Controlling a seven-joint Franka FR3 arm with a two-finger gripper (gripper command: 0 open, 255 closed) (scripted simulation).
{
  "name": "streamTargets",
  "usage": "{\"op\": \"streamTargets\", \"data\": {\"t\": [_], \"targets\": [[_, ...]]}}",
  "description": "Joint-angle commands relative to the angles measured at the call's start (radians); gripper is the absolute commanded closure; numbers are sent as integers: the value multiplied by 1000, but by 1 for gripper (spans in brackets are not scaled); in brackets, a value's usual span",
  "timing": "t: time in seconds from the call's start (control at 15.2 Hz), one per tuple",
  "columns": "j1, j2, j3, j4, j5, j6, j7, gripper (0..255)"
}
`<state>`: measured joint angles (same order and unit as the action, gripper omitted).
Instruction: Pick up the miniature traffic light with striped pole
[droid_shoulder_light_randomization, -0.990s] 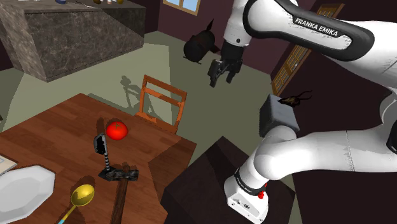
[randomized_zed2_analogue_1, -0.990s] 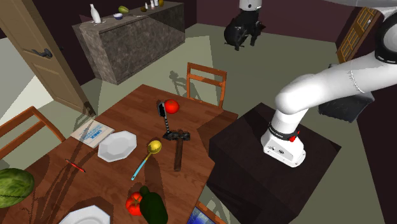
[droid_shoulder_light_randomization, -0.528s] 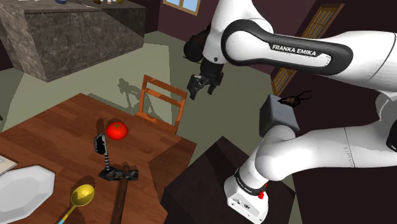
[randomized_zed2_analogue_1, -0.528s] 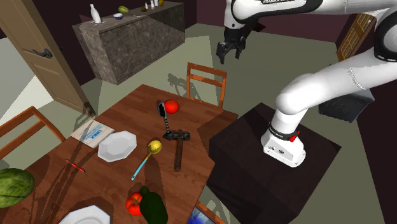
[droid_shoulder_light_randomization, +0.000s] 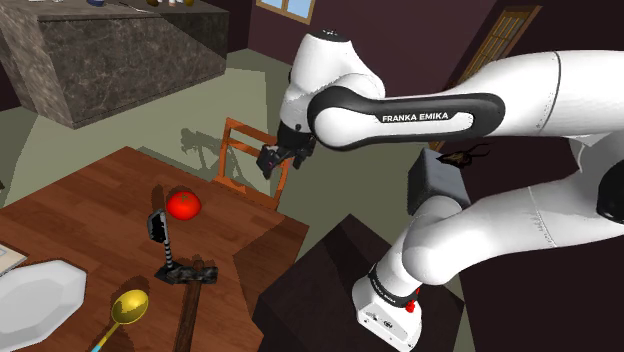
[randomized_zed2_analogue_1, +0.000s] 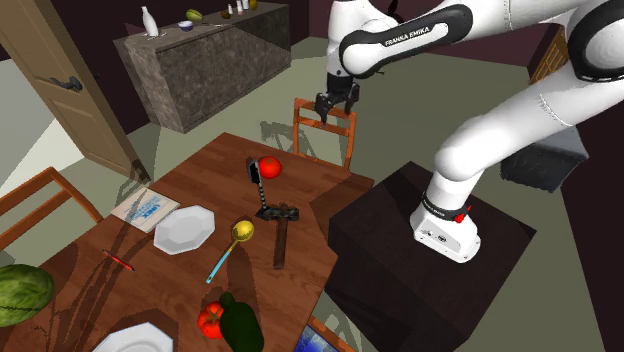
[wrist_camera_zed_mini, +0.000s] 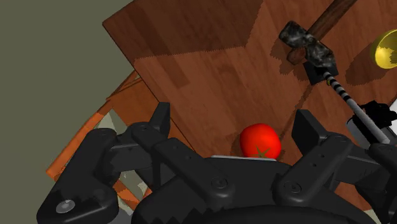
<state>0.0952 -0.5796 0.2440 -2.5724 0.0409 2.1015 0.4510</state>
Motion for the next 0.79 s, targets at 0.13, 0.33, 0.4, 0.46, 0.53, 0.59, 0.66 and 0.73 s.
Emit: {"op": "streamTargets", "data": {"t": [0.13,0.33,0.4,0.46,0.53,0.59,0.66,0.73], "targets": [[2,117,76,-1,-14,156,80,0],[-11,219,138,16,-53,263,155,0],[-18,255,159,25,-74,297,184,0],[-27,292,181,36,-98,329,216,0],[-37,331,203,49,-128,360,251,0],[-47,370,225,63,-164,388,290,0],[-58,411,246,79,-206,414,332,0],[-69,453,265,98,-254,437,379,0]]}}
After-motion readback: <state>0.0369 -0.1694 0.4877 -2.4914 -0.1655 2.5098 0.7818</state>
